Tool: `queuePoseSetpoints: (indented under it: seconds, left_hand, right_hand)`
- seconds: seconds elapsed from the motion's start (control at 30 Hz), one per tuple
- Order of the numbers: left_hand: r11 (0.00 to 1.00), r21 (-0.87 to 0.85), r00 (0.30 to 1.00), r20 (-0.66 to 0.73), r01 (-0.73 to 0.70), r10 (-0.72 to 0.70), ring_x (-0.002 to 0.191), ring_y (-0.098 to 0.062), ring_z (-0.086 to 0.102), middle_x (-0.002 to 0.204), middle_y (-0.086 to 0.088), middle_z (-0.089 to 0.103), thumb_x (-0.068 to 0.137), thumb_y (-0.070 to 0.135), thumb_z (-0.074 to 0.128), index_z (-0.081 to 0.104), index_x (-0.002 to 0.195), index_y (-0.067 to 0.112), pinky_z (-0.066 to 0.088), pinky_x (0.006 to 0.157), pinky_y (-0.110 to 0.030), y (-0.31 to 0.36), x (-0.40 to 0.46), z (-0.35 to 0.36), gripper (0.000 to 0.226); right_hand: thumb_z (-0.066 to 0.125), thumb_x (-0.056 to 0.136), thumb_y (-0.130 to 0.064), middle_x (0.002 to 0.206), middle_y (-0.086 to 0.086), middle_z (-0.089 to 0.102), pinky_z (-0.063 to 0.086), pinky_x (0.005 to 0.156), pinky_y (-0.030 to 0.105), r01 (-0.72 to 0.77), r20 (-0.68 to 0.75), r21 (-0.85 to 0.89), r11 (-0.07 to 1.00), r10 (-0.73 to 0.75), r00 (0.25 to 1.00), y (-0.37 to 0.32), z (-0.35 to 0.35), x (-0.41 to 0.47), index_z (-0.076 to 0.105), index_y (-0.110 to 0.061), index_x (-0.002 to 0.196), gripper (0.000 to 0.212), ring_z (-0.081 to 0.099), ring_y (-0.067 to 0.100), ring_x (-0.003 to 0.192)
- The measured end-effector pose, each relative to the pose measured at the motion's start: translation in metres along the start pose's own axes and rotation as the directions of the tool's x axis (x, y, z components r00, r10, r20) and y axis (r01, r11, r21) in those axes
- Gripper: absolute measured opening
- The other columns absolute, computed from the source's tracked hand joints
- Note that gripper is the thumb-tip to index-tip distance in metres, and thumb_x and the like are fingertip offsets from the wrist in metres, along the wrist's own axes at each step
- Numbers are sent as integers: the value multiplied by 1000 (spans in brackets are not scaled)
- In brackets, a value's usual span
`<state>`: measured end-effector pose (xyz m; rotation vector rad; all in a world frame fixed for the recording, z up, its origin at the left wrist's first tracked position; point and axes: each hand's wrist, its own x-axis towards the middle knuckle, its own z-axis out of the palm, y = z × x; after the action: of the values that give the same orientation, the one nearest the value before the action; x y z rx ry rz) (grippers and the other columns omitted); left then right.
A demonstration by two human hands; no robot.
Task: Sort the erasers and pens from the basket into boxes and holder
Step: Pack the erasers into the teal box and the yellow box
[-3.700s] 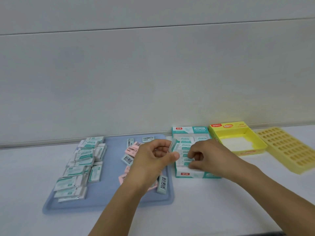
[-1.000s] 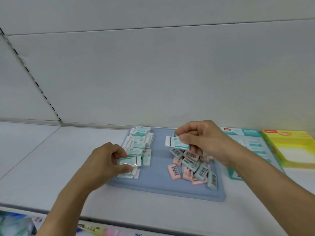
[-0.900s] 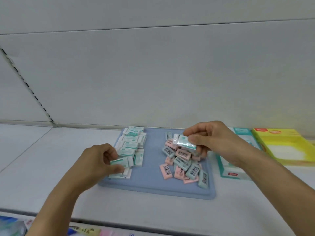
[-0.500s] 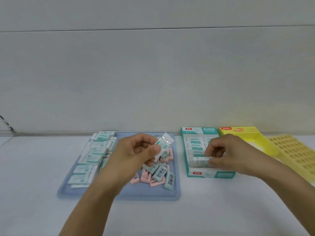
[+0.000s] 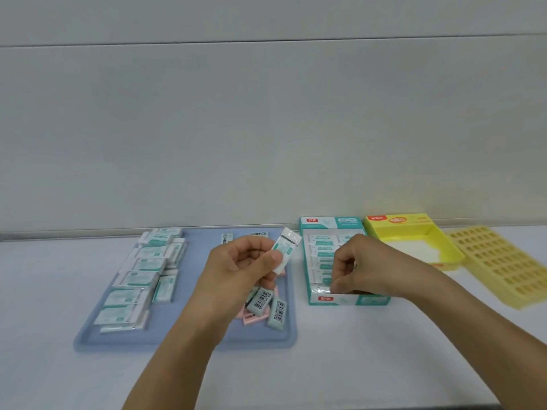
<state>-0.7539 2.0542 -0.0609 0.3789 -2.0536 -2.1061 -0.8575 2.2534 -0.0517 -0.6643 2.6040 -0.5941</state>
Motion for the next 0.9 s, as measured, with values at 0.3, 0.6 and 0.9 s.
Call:
queuePoseSetpoints:
  seconds: [0.3, 0.6, 0.9]
  left_hand:
    - [1000, -21, 999, 39, 10, -9, 64, -18, 62, 79, -10, 70, 83, 12, 72, 70, 97, 5, 55, 63, -24, -2, 2, 2, 15]
    - [999, -46, 998, 55, 13, -11, 60, -16, 61, 74, -7, 69, 84, 11, 71, 70, 93, 7, 53, 60, -24, -3, 3, 4, 10]
    - [999, -49, 998, 53, 19, -17, 62, -17, 62, 75, -8, 68, 83, 11, 72, 70, 94, 6, 54, 61, -24, -3, 4, 1, 12]
  right_hand:
    - [67, 79, -24, 77, -7, 73, 58, 63, 28, 61, 107, -219, 974, -38, 994, -8, -9, 8, 74, -19, 80, 8, 69, 13, 70]
    - [69, 79, -28, 76, -13, 63, 51, 63, 22, 156, 45, -244, 957, -149, 988, 4, -5, 5, 66, -22, 79, 6, 58, 5, 69]
    - [74, 81, -25, 79, -14, 68, 53, 69, 24, 195, 58, -43, 980, -192, 980, 10, -2, 2, 74, -21, 77, 6, 62, 2, 75]
